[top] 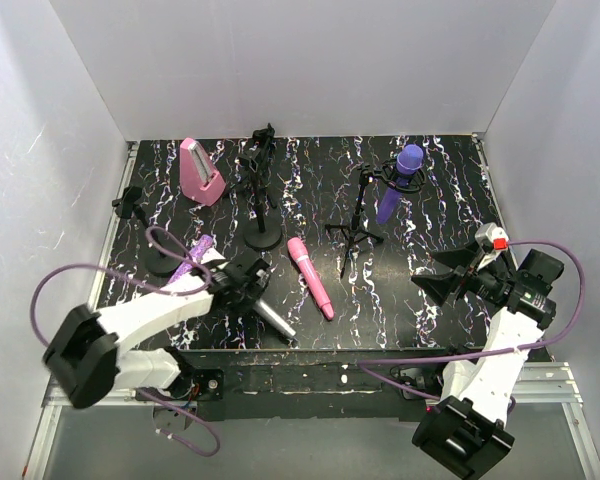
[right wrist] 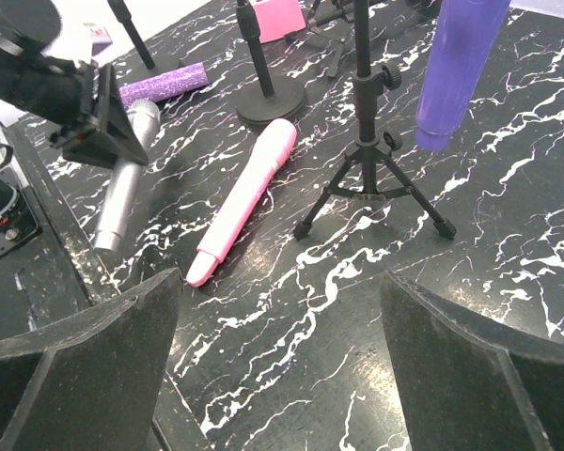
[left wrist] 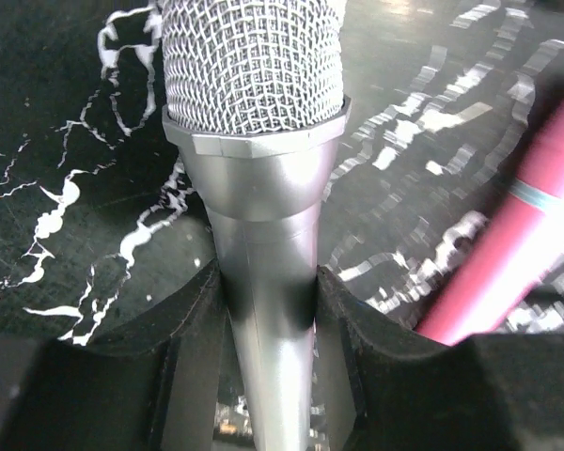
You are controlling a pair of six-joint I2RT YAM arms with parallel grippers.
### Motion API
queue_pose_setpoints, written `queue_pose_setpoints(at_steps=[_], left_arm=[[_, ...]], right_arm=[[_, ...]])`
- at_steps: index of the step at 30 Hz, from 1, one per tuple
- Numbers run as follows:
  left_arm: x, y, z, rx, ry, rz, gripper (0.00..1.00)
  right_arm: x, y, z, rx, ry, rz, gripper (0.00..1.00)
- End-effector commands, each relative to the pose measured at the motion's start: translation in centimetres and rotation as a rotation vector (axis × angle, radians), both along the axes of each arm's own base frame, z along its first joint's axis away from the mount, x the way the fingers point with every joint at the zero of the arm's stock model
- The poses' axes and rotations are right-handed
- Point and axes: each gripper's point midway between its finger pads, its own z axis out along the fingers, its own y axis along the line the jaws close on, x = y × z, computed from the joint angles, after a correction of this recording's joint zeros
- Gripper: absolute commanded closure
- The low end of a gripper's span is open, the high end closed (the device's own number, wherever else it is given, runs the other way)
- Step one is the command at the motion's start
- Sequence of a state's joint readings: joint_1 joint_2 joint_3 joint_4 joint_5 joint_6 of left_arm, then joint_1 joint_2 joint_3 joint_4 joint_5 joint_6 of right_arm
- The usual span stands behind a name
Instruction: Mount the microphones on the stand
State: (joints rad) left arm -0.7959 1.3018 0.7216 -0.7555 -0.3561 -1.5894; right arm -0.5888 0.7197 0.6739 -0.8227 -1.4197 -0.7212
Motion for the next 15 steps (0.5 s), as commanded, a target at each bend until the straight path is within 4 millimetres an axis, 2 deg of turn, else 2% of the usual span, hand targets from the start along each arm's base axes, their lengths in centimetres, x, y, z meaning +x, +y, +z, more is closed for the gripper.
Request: queue_pose_setpoints(at_steps=[1,4,5,7,12,15], left_arm=[[0.6,-0.2,7.0,-0.083,-0.226,-0.186,1.0],[0.2,-0.4,12.7,-0.151,-0.441,-0.371,1.0],[-0.1,-0.8,14.9,-0.182,-0.529,-0.45,1.0],[-0.9,-1.8,19.4,-0.23,-0.721,-0.618,1.0],[-5.1,-4.4,30.5,-0.256,-1.152,-1.088,1.0],[-5.3,-5.8,34.5,-0.191,-1.24,-1.248,1.0]], right_arm=[[-0.3,0.5,2.3,0.019,-0.016,0.029,0.09],[-0.7,0.8,3.9,-0.025,-0.018,0.045,0.09],[-0.8,1.0,3.8,-0.05,-0.005,0.062,0.09],[-1.9,1.8,4.8,-0.099,0.028,0.114,0.1],[-4.9,3.8,5.8,-0.214,0.107,0.291,0.11],[-6.3,5.4,6.6,-0.281,0.081,0.397,0.11]])
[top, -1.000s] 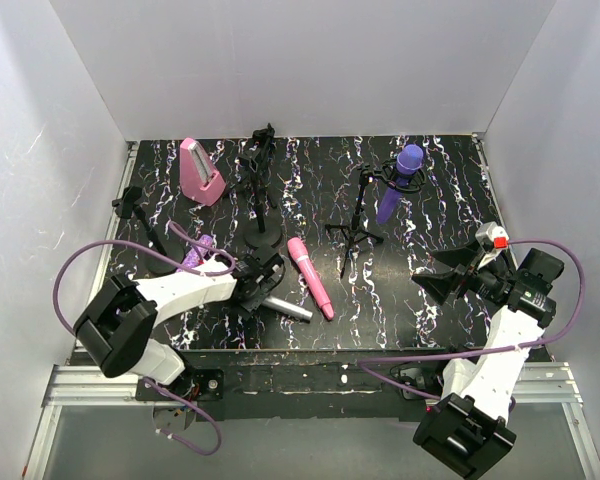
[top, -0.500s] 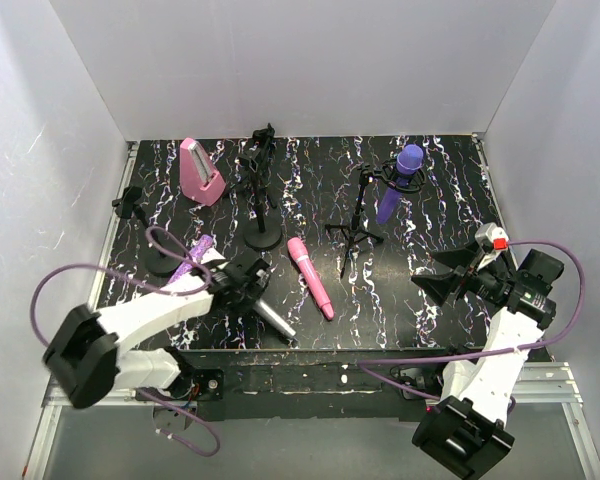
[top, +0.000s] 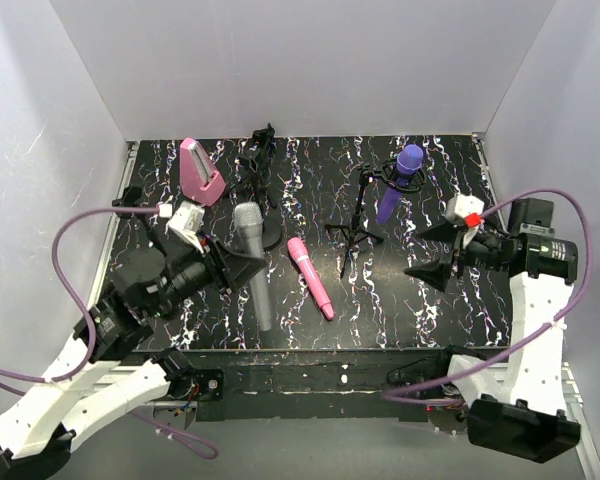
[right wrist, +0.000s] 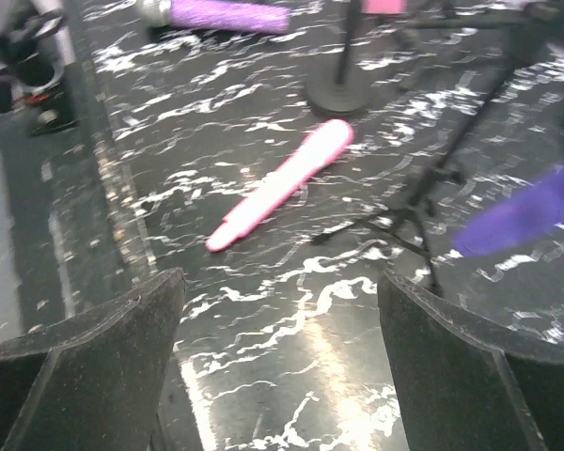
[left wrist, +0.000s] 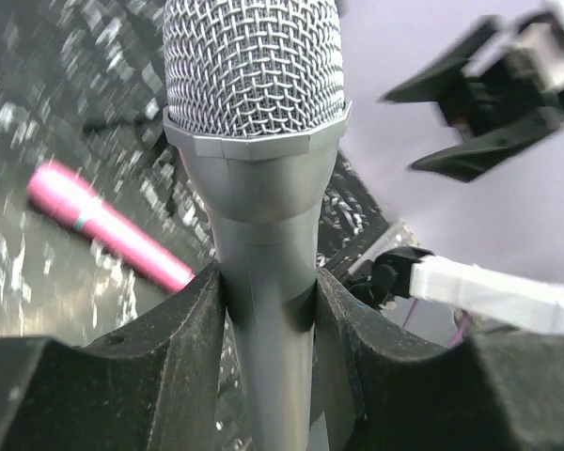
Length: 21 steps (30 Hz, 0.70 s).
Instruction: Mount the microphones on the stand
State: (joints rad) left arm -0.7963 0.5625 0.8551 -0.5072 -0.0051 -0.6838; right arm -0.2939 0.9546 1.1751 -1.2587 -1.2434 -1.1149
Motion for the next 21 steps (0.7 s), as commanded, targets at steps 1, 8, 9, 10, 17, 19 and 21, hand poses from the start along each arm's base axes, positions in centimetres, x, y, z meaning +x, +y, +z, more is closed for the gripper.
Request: queue_pose_setpoints(at_steps=[1,8,9,10,17,19,21], left_arm=[[-1.1,-3.3,8.6,0.11,-0.419,-0.291,1.0],[4.3,-9.0,15.5,0.067,-0.577,-0.286,1.0],[5.3,-9.8,15.9,0.054,-0.58,-0.276,1.0],[5.9,-10.4,16.6,0.028,-0.588,-0.264,1.0],[8.0,-11.3,18.9,-0.069,-0.582,-0.18,1.0],[8.0,-10.8,19.2,-0.084,-0.58,-0.154,1.0],[7.9,-10.5,20.0,-0.106,-0.602,-0.137,1.0]], right_arm=[[-6.2,3.0,0.2,-0.06,0.205,0.137,0.11],[-5.9,9.1,5.3,0.021,0.18,0.334,0.12],[-5.3,9.7,5.8,0.031,0.218,0.336,0.12],[-4.5,10.4,6.6,0.041,0.259,0.347,0.12],[0.1,13.5,11.1,0.115,0.158,0.304,0.08],[1.0,14.1,11.4,0.147,0.158,0.283,0.08],[1.9,15.1,11.2,0.175,0.223,0.244,0.08]])
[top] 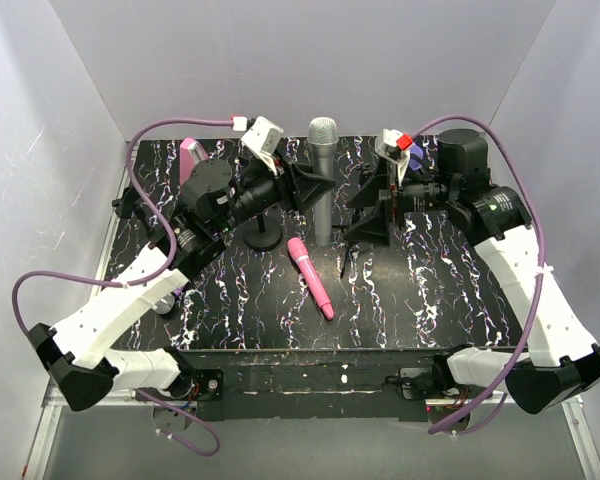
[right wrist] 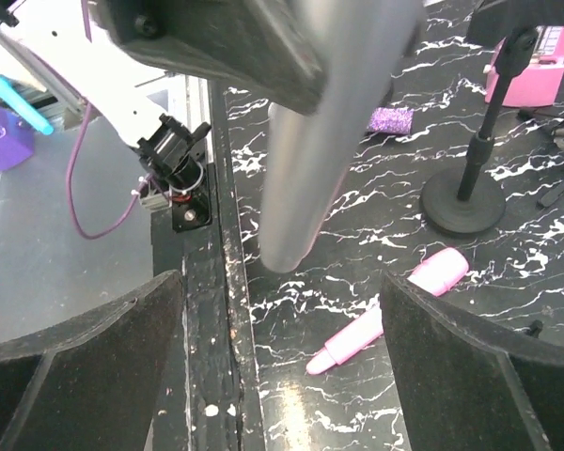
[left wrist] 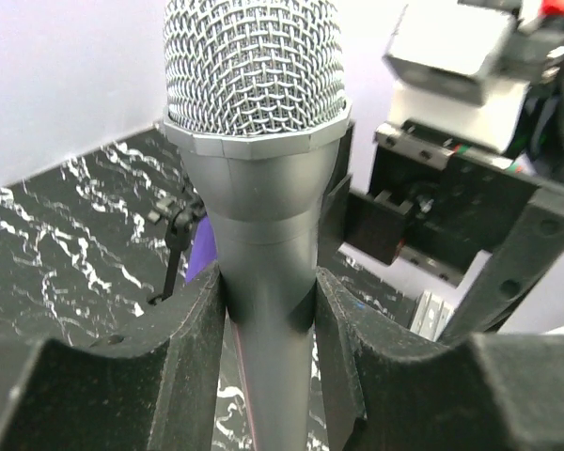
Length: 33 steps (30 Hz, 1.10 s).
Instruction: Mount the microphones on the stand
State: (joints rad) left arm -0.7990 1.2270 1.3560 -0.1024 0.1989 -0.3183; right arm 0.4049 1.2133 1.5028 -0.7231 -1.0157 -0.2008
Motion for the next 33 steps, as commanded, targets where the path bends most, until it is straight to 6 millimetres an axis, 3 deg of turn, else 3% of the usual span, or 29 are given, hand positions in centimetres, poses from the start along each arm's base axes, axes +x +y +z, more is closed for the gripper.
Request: queue_pose_setpoints(at_steps=[1,9,14,21,22,24,26,27,28,30,31,33], left_arm=[[-1.4,2.6,7.7,-0.188,-0.139,0.05,1.0],[-1.4,4.3,8.4,-0.239,-0.159,0.112,1.0],[-1.8,4.3,8.6,-0.268,-0.156,0.102,1.0],[-1.8,4.9,8.0,-0.264,-0.157,0.122,1.0],[-1.8,4.9,7.9,-0.263,-0.153,0.123,1.0],[-1.8,5.1,7.8,-0.261,-0.152,0.13,1.0],[-1.7,5.6,7.6,-0.249,-0.141,0.155,1.0],[-1.6,5.9,7.2,-0.229,-0.128,0.171,0.92],[-1.4,6.7,7.2,-0.218,-0.123,0.214,0.77],[-1.5,7.7,5.2,-0.117,-0.097,0.241,0.4],[-2.0,8.1,4.2,-0.057,-0.105,0.236,0.26],[-3.2,9.4,1.7,0.049,-0.109,0.227,0.09]], right_arm=[[1.9,2.0,3.0,0.108,-0.02,-0.078,0.08],[0.1,6.0,4.1,0.184,-0.044,0.039,0.08],[1.4,7.7,4.9,0.241,0.005,-0.009,0.12],[1.0,9.2,5.4,0.28,0.023,0.05,0.46],[0.9,9.4,5.1,0.275,0.03,0.058,0.55],[0.6,9.7,4.9,0.273,0.036,0.084,0.87],[0.4,9.8,5.0,0.277,0.053,0.095,0.99],[0.4,9.7,4.8,0.277,0.06,0.091,0.99],[0.5,9.7,4.8,0.282,0.062,0.082,0.99],[0.5,9.3,4.9,0.295,0.067,0.063,0.99],[0.7,9.1,5.0,0.304,0.066,0.057,0.99],[1.1,8.7,4.8,0.307,0.06,0.042,0.99]])
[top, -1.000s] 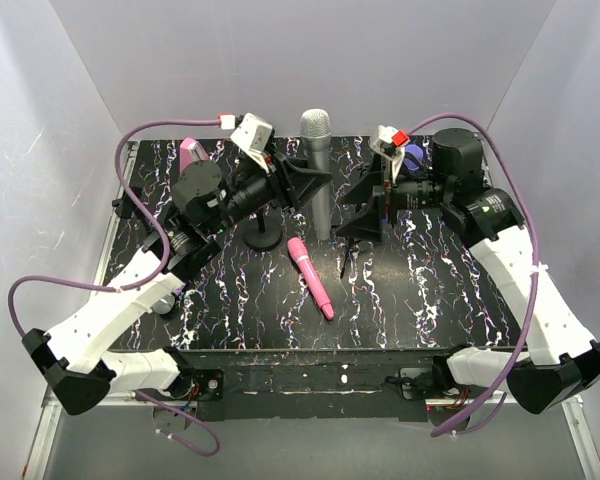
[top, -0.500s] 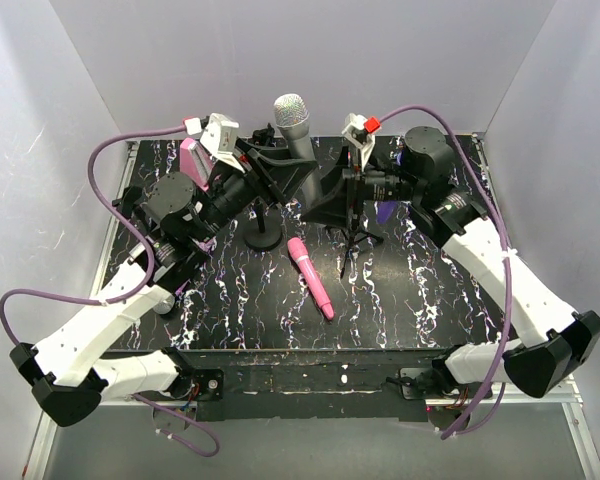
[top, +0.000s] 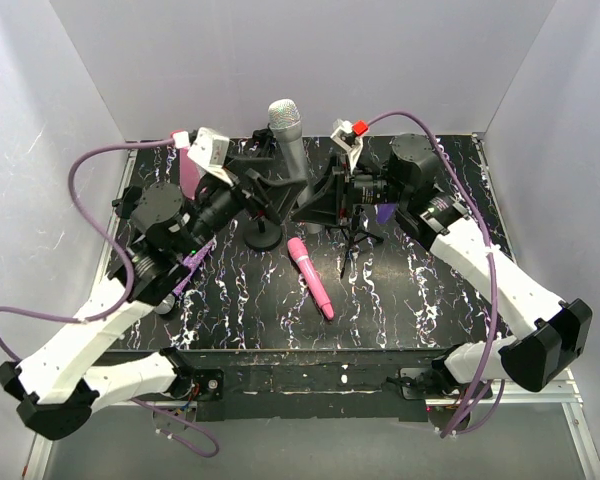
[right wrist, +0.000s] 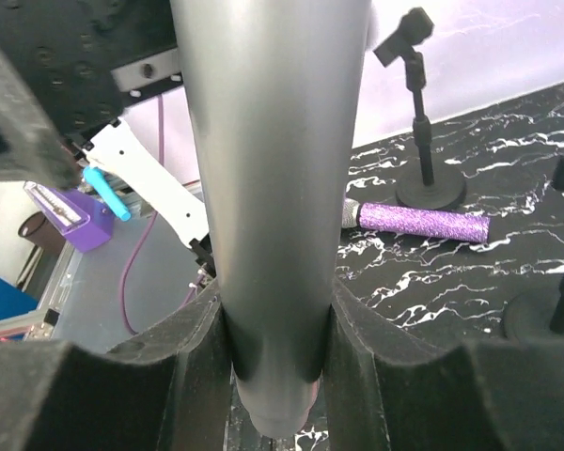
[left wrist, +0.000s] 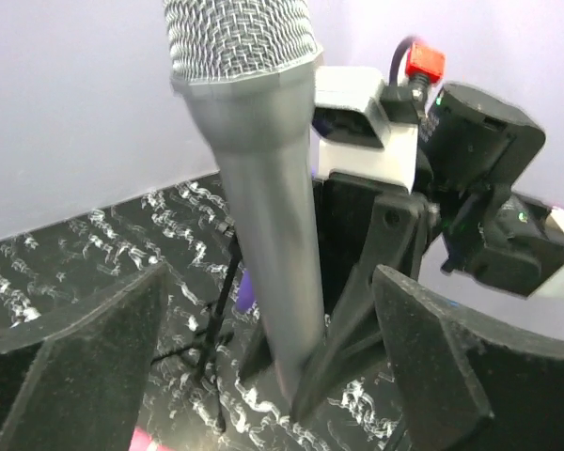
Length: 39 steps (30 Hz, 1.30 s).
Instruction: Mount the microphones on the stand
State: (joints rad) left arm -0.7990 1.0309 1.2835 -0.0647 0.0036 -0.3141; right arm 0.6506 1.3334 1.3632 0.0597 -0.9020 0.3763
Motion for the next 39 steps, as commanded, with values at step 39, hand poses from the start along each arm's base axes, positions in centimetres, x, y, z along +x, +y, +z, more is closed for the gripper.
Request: queue_pose_setpoints(at_steps=[39], left_arm=[[14.3,13.5,-19.9,0.25,-0.027,-0.047,0.03]], right_arm=[[-3.3,-4.2,1.7,-0.004,-0.216,0.303,0.99]])
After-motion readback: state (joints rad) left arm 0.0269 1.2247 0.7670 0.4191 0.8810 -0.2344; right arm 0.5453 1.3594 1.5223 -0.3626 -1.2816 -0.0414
